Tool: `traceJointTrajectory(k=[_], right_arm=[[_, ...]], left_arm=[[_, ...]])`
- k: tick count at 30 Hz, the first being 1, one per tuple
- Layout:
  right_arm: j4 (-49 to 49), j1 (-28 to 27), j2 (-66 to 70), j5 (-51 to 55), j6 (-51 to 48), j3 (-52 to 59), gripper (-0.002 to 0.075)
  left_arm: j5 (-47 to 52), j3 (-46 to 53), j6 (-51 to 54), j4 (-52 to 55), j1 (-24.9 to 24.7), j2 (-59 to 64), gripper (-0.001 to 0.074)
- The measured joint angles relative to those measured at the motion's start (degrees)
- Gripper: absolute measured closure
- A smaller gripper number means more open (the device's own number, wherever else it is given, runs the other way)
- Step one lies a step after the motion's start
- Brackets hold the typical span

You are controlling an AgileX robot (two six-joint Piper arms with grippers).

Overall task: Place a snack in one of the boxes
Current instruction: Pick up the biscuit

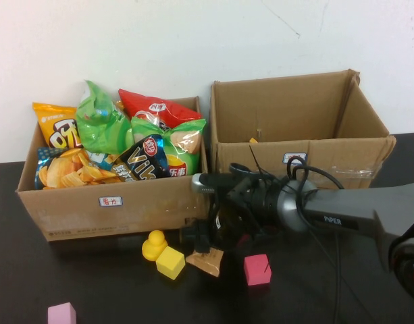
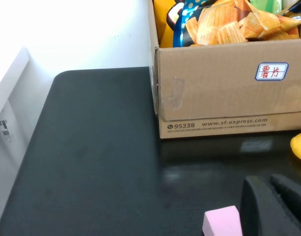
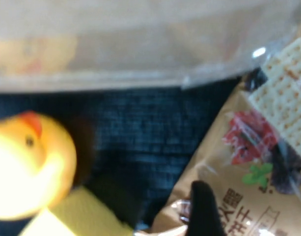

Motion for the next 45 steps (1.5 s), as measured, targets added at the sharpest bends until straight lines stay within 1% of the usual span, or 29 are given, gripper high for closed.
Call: traceJointTrajectory(k=[2,4,5,6,7,9,10,15,21,25,27,28,29,31,35,37,40,45], right_arm=[[0.00,0.52,-0.73,1.94,-2.09,0.00,0.0320],[-0.40,1.28,-2.16,5.53,-5.07,0.00,0.0378],[-0.96,1.62,-2.89,7.66,-6.26,0.00,0.0446],[-1.53,1.95,-4.05,9.66,-7.71,0.00,0.0534],[-2.07,2.51,-5.39,11.51,-9.31,0.11,0.0596],[-2.75,3.58,-8.00,14.21,-12.32,0.23,0.0662],[-3.19,4.13,-9.59,15.34,-13.79,0.36,0.0679],[-6.16,6.05,-18.49,16.70,-17.09,2.05,0.0716],[-12.85,6.44,-29.53,16.18,-17.40,5.15,0.0724],[-15.93,6.11,-32.97,17.49,-19.01,5.18,0.0725],[-14.40,5.87,-33.21,19.15,-20.66,5.18,0.0705],[-12.88,5.87,-33.07,20.01,-21.73,5.18,0.0684],[-10.42,5.87,-32.55,21.07,-23.30,5.18,0.0646],[-5.76,5.87,-30.74,22.98,-26.11,5.18,0.0537],[-0.95,6.65,-24.79,24.68,-28.84,5.28,0.0302],[1.65,6.87,-21.20,24.68,-30.71,5.40,0.0225],[4.03,7.09,-16.44,24.28,-32.38,5.40,0.0182],[4.39,7.09,-10.59,20.61,-32.64,5.40,0.0167]], left_arm=[[0.00,0.00,0.00,0.00,0.00,0.00,0.0738],[0.00,0.00,0.00,0.00,0.00,0.00,0.0738],[0.00,0.00,0.02,0.00,0.00,0.00,0.0738],[0.00,0.00,0.13,0.00,0.00,0.00,0.0738],[0.00,0.00,0.13,0.00,0.00,0.00,0.0738],[0.00,0.00,0.27,0.00,0.00,0.00,0.0738],[0.00,0.00,0.27,0.00,0.00,0.00,0.0738],[0.00,0.00,0.27,0.00,0.00,0.00,0.0738],[0.00,0.00,0.36,0.00,0.00,0.00,0.0738],[0.00,0.00,0.49,0.00,0.00,0.00,0.0738],[0.00,0.00,0.49,0.00,0.00,0.00,0.0738],[0.00,0.00,0.49,0.00,0.00,0.00,0.0738],[0.00,0.00,0.49,0.00,0.00,0.00,0.0738],[0.00,0.00,0.49,0.00,0.00,0.00,0.0738],[0.00,0.00,0.49,0.00,0.00,0.00,0.0738],[0.00,0.00,0.49,0.00,0.00,0.00,0.0738],[0.00,0.00,0.49,0.00,0.00,0.00,0.0738],[0.00,0.00,0.49,0.00,0.00,0.00,0.0738]])
